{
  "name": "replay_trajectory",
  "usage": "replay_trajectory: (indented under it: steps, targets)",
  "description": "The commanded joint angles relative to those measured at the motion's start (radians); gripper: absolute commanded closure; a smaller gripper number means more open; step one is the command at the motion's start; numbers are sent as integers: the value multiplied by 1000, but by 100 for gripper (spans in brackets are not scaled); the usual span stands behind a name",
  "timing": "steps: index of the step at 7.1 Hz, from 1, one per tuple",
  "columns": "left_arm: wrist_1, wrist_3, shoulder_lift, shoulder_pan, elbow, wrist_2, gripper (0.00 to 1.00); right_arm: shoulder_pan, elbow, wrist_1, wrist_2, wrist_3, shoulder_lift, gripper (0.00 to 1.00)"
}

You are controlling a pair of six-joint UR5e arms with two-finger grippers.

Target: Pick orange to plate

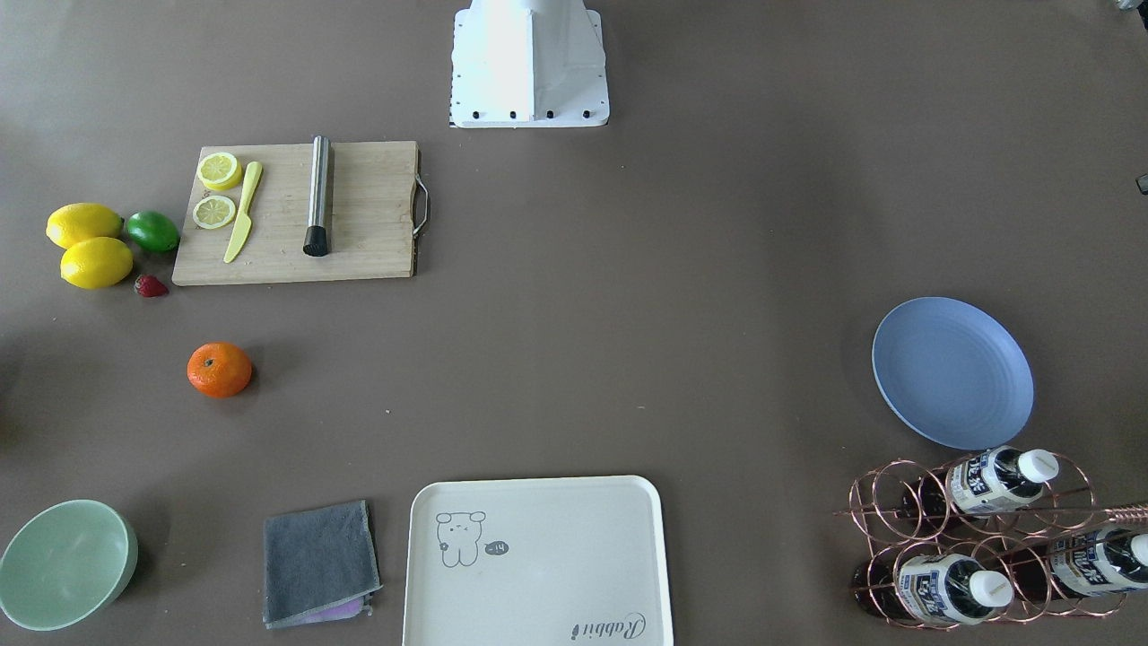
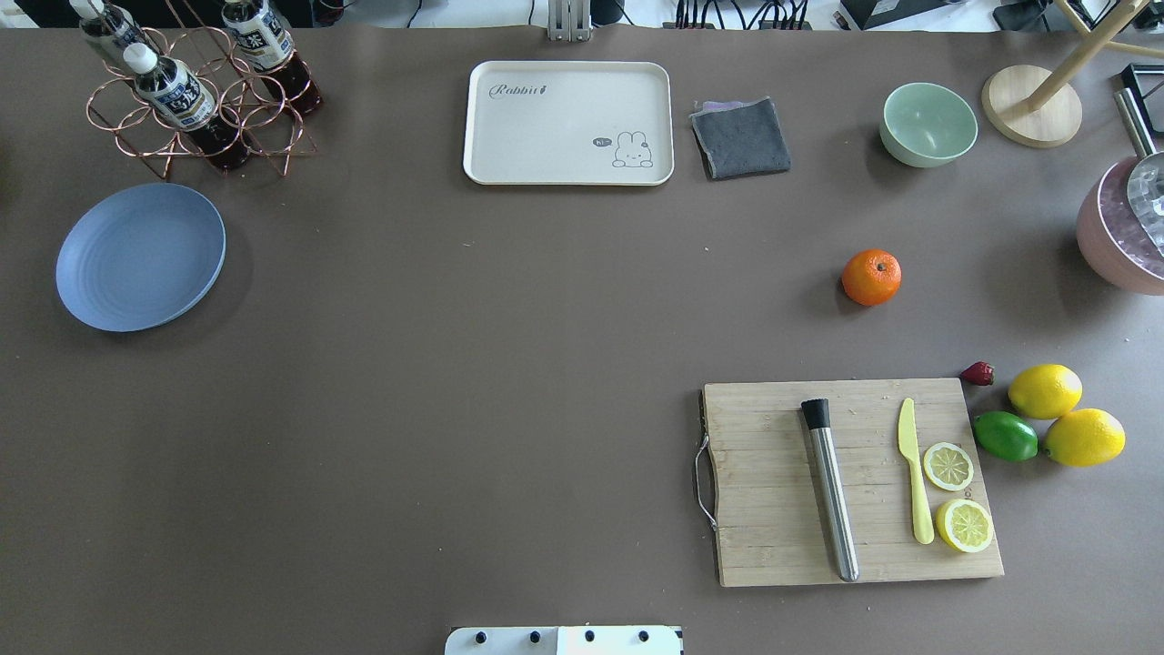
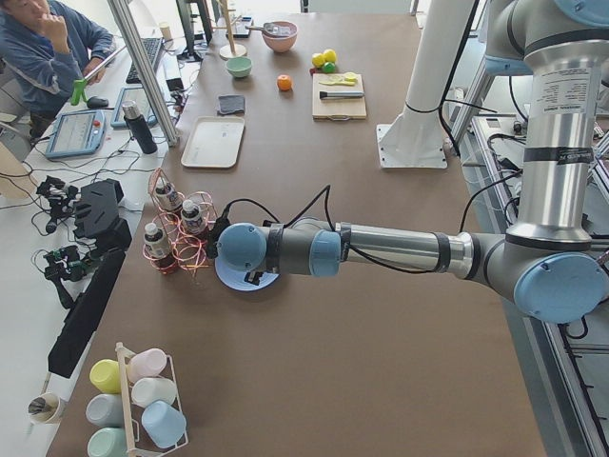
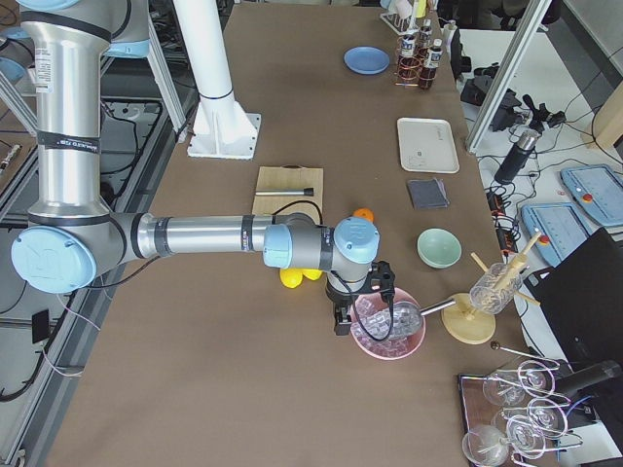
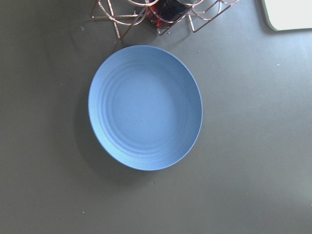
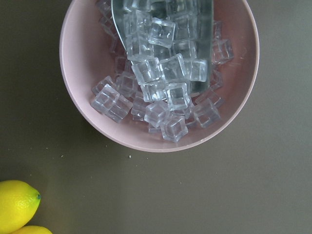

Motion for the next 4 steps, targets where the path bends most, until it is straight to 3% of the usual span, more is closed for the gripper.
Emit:
replay_trajectory:
  steps: [1,3,4]
  targets:
    - [-12,-132,-66,0,-10,5,1,0,1,0,2,-1,-1,0]
    - [-38,-146,-83,9,2,1,1,0,2,0,2,-1,-1,0]
    - [-111,-154,-85,9,71,-28,1,0,2,0,2,-3,-1,0]
